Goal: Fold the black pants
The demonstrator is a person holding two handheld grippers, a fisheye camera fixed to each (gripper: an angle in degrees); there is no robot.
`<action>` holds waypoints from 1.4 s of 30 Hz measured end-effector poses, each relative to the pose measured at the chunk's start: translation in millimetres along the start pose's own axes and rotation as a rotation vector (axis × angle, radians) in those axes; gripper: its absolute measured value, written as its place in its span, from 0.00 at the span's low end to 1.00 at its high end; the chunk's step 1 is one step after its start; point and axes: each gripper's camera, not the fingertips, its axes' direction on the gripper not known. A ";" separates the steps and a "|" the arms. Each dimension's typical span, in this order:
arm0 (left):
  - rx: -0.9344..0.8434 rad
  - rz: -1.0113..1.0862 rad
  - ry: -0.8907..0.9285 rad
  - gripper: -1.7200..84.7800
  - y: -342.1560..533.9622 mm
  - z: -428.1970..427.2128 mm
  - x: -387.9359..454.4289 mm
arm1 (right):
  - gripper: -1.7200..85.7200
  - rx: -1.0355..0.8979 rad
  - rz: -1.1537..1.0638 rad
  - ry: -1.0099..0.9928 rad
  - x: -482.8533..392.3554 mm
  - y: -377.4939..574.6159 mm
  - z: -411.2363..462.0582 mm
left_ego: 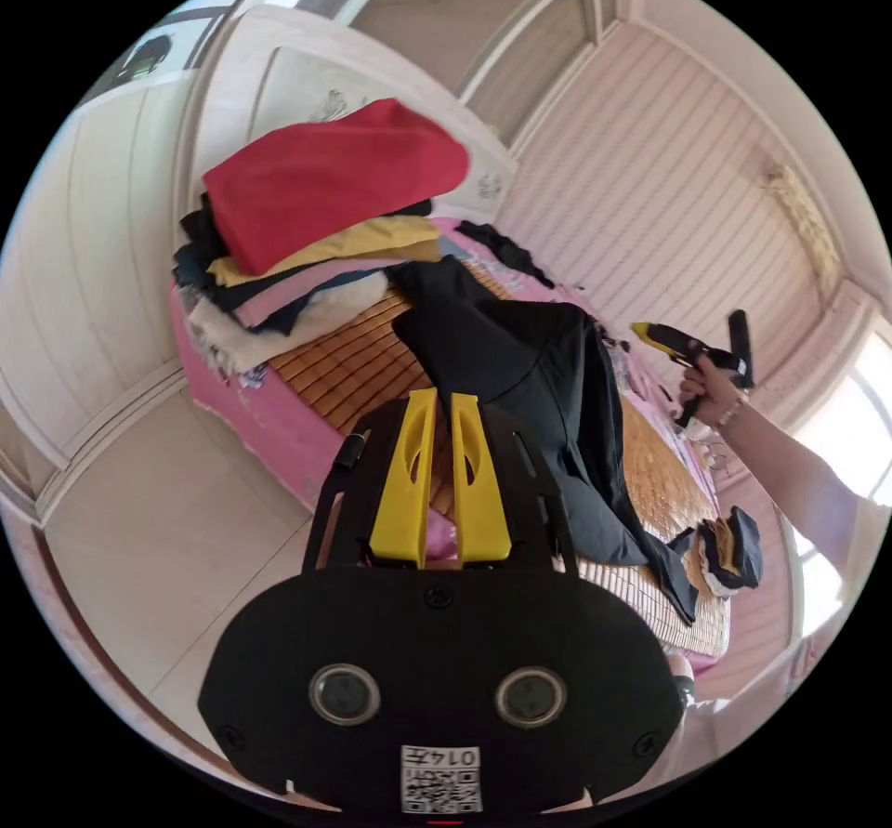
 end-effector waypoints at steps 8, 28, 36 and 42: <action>-0.121 0.034 0.000 0.04 29.5 51.5 5.5 | 0.09 -0.170 -0.059 0.164 37.4 178.7 -34.7; -0.705 0.820 0.264 0.07 210.1 279.6 334.1 | 0.04 -0.305 0.404 0.495 102.4 415.1 -171.6; -0.731 0.919 0.230 0.08 236.3 290.2 356.4 | 0.06 0.037 0.271 0.539 161.0 292.4 -276.2; -0.704 0.880 0.265 0.09 245.3 290.9 357.8 | 0.14 0.135 0.560 0.689 203.8 314.5 -270.6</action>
